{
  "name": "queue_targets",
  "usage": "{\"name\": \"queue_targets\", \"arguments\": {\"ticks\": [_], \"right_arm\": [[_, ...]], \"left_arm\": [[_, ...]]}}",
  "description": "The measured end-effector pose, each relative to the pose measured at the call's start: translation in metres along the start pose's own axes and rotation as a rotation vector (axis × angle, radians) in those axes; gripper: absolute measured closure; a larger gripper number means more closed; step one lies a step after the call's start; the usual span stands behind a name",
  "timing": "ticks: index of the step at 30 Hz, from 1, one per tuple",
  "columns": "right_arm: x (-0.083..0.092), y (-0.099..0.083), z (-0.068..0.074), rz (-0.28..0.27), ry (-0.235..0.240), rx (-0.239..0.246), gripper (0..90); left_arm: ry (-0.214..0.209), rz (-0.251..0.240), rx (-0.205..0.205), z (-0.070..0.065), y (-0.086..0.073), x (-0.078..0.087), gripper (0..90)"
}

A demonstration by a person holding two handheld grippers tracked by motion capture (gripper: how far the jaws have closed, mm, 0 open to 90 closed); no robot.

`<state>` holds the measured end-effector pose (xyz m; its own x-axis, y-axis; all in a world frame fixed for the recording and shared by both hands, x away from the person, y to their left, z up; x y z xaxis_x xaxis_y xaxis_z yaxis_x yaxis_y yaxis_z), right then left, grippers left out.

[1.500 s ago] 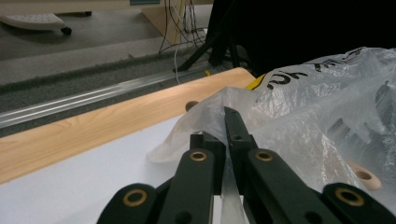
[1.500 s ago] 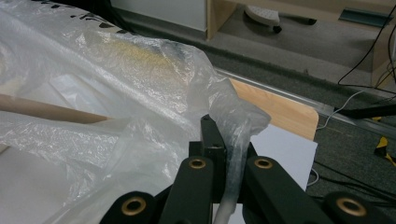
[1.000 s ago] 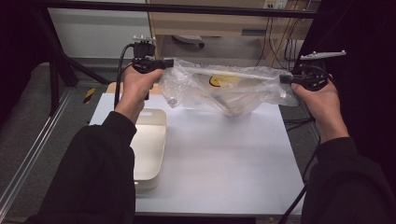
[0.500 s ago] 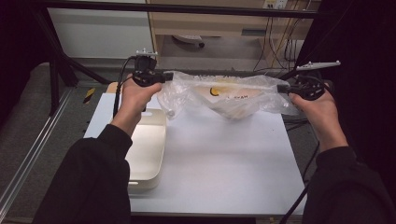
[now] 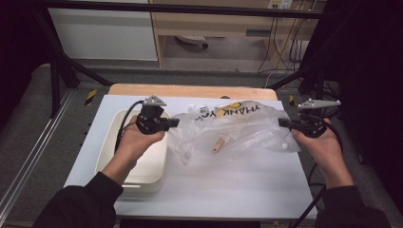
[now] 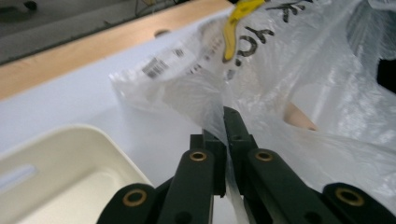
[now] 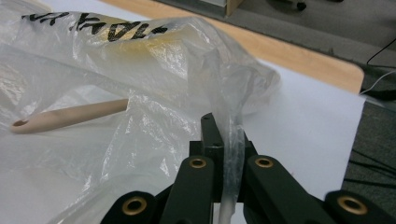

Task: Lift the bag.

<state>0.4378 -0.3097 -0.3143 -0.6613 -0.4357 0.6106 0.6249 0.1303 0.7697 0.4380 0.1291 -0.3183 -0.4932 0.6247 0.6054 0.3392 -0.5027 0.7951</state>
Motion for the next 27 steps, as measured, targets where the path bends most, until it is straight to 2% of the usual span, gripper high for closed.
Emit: {"name": "queue_targets", "arguments": {"ticks": [9, 13, 17, 21, 24, 27], "right_arm": [[-0.003, -0.062, 0.009, 0.043, 0.004, -0.003, 90.0], [-0.006, -0.082, 0.012, 0.051, 0.012, -0.015, 90.0], [-0.01, -0.098, 0.012, 0.07, 0.006, -0.013, 90.0], [-0.014, -0.113, 0.009, 0.086, 0.004, -0.033, 90.0], [-0.015, -0.121, 0.008, 0.096, 0.002, -0.041, 90.0], [-0.018, -0.128, 0.007, 0.104, 0.001, -0.042, 90.0]], "left_arm": [[-0.071, 0.024, -0.026, -0.043, -0.03, -0.003, 90.0], [-0.09, 0.022, -0.017, -0.059, -0.043, -0.008, 90.0], [-0.089, 0.021, -0.02, -0.069, -0.052, -0.009, 90.0], [-0.081, 0.002, -0.006, -0.077, -0.061, -0.008, 90.0], [-0.065, 0.01, -0.024, -0.084, -0.068, -0.01, 90.0], [-0.077, 0.012, -0.021, -0.093, -0.076, -0.013, 90.0]]}}
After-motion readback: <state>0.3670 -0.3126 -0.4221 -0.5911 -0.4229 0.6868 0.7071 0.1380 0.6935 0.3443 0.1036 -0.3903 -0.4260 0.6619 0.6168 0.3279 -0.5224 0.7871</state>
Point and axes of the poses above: each handheld gripper's, and its own axes: x roughly backward along the jaws, y roughly out of its top, z roughly to its left, the point moved 2 cm from there along -x, roughly forward along the jaws, and after that the axes turned 11 degrees about -x, right-handed, at the moved point
